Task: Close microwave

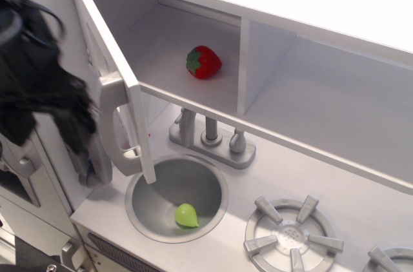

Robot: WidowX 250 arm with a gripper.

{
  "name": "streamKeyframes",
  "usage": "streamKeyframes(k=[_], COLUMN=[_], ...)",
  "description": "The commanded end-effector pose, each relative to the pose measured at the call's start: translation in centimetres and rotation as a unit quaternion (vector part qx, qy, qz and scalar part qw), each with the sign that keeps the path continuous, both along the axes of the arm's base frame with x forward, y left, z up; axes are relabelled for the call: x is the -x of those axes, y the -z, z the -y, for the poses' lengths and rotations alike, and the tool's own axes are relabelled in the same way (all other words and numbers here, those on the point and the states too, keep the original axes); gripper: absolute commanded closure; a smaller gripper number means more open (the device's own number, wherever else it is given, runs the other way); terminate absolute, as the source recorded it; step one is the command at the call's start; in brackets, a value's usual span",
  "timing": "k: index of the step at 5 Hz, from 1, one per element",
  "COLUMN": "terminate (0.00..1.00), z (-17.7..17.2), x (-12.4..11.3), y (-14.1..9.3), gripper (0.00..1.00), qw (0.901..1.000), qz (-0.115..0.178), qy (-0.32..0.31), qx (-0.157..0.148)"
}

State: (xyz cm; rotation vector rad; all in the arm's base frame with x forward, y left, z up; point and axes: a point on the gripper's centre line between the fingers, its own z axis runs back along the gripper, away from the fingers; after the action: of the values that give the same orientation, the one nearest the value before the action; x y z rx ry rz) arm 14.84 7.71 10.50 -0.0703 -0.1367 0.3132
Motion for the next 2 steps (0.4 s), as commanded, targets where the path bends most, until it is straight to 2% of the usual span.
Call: streamKeyframes(k=[1,2], terminate=[0.0,0.0], z=[-3.4,-2.8], x=[-0.6,-2.0], y=[-3.0,-2.4], gripper=[0.0,0.0], qw=[0.9966,0.994], qz=[0.019,0.028], qy=[-0.078,-0.105], qx=[-0.017,-0.017])
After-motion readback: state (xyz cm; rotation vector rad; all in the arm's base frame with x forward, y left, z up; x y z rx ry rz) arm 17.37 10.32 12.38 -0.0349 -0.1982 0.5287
